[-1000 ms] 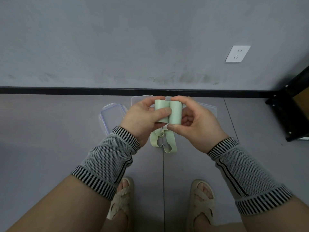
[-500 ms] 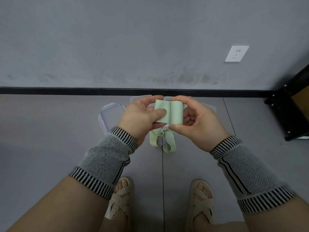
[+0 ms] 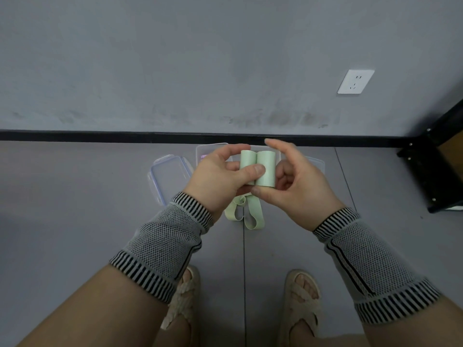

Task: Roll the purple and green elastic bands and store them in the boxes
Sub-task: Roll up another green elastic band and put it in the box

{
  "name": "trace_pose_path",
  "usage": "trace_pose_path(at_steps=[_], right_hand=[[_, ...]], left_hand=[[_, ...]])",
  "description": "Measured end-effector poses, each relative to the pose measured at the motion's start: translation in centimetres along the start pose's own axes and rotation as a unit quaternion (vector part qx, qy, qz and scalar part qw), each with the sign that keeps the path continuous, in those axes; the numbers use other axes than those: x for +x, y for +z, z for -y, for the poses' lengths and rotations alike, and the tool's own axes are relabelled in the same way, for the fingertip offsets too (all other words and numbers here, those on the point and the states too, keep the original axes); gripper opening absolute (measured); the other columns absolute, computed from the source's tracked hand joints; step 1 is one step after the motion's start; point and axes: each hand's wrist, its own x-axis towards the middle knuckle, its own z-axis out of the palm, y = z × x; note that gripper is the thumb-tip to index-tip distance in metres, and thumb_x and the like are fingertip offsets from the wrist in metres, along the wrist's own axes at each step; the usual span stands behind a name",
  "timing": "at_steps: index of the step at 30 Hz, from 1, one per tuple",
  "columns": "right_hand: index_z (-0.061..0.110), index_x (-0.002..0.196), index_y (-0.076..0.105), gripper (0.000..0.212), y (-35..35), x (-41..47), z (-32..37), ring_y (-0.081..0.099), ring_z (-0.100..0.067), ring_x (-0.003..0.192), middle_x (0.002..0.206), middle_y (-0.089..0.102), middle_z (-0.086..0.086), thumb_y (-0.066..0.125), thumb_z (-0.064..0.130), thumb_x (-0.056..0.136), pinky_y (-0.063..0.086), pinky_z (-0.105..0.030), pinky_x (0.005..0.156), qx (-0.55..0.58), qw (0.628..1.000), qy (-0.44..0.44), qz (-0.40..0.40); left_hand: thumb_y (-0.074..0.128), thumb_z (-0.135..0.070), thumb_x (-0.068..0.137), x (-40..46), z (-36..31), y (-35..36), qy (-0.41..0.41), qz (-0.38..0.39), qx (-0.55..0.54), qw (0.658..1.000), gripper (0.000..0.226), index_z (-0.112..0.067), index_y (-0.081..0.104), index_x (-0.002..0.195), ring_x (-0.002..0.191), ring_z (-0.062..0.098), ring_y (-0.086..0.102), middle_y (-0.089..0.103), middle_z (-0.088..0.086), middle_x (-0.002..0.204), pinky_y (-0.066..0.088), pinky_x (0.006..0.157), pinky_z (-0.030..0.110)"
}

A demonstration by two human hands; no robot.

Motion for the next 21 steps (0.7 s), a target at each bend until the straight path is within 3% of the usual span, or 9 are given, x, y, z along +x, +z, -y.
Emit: trace_pose_path(at_steps=[3,8,12,16,21], right_hand=[[0.051,0.111,0.047,0.059,0.0,-0.2,0.1,0.063,-0.017,0.068,0.073,0.064,-0.004,0.079,0.027,0.068,0.056,-0.037,0.071,0.01,1.0,-0.006,0.024],[0.042,0.116,0.051,0.059,0.2,0.0,-0.1,0.063,-0.007,0.061,0.067,0.066,0.001,0.08,0.018,0.071,0.054,-0.028,0.068,0.008,1.0,0.007,0.019],[0.04,0.116,0.051,0.058,-0.2,0.0,0.0,0.058,0.0,0.055,0.06,0.063,0.01,0.08,0.016,0.072,0.05,-0.02,0.063,0.019,0.999,0.017,0.02],[0.04,0.116,0.051,0.058,-0.4,0.0,0.2,0.058,-0.002,0.054,0.059,0.064,0.009,0.08,0.016,0.072,0.05,-0.021,0.063,0.031,0.999,0.016,0.016],[0.05,0.102,0.051,0.055,0.1,0.1,-0.2,0.061,-0.009,0.06,0.066,0.065,-0.001,0.082,0.019,0.069,0.055,-0.031,0.068,-0.029,1.0,0.011,-0.004]], left_hand=[[0.066,0.0,0.081,0.0,-0.1,-0.3,-0.008,0.009,-0.01,1.0,0.04,-0.012,0.054,0.117,0.076,0.022,0.07,0.071,0.008,0.082,0.058,0.067,0.029],[0.062,-0.003,0.085,0.1,0.0,-0.8,-0.013,0.004,0.019,1.0,0.024,-0.013,0.06,0.107,0.073,0.018,0.069,0.071,0.001,0.076,0.058,0.069,0.029],[0.055,0.0,0.089,0.2,-0.3,-1.1,-0.002,-0.028,0.035,0.999,0.017,-0.015,0.062,0.094,0.061,0.007,0.067,0.07,-0.004,0.063,0.054,0.056,0.02],[0.056,-0.001,0.089,0.3,-0.7,-1.3,0.002,-0.035,0.035,0.999,0.015,-0.013,0.061,0.096,0.057,0.006,0.065,0.069,-0.005,0.061,0.052,0.052,0.018],[0.06,-0.001,0.086,0.0,-0.1,-0.7,0.022,-0.047,0.062,0.997,0.016,-0.015,0.062,0.093,0.062,0.011,0.068,0.07,-0.002,0.062,0.056,0.059,0.024]])
